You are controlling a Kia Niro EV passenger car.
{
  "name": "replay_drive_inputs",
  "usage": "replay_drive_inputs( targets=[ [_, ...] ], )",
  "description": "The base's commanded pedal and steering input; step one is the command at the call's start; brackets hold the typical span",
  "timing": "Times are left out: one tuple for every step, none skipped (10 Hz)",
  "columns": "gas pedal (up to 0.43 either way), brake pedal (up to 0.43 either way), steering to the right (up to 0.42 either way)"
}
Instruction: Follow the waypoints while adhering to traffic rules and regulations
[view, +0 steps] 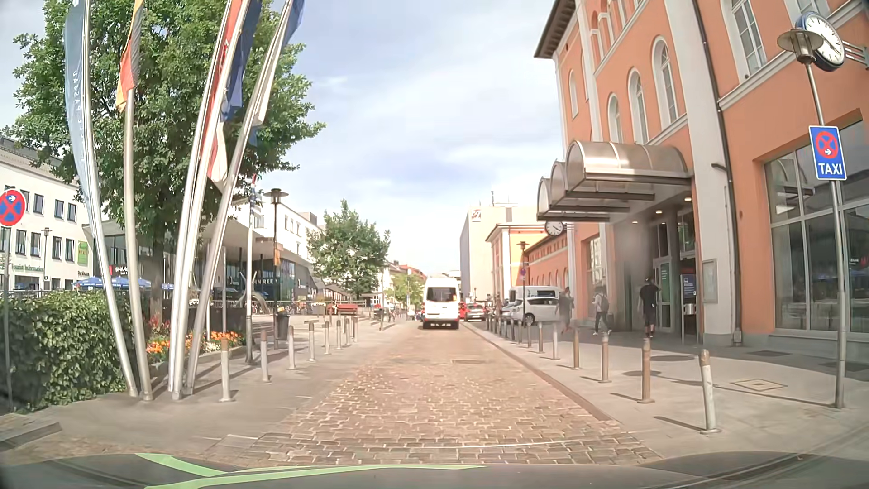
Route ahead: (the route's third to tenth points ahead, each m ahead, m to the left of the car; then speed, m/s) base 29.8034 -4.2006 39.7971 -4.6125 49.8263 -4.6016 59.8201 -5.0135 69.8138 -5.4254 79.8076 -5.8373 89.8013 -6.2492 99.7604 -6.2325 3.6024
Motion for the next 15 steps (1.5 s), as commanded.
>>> replay_drive_inputs(
  targets=[
    [0.079,0.000,0.001],
    [0.067,0.000,0.000],
    [0.067,0.000,0.001],
    [0.067,0.000,0.000],
    [0.067,0.000,-0.001],
    [0.067,0.000,-0.001],
    [0.067,0.000,0.001],
    [0.067,0.000,0.001],
    [0.067,0.000,0.000],
    [0.067,0.000,0.001],
    [0.067,0.000,0.000],
    [0.067,0.000,0.000],
    [0.059,0.000,0.001],
    [0.059,0.000,0.000],
    [0.047,0.000,0.001]
  ],
)
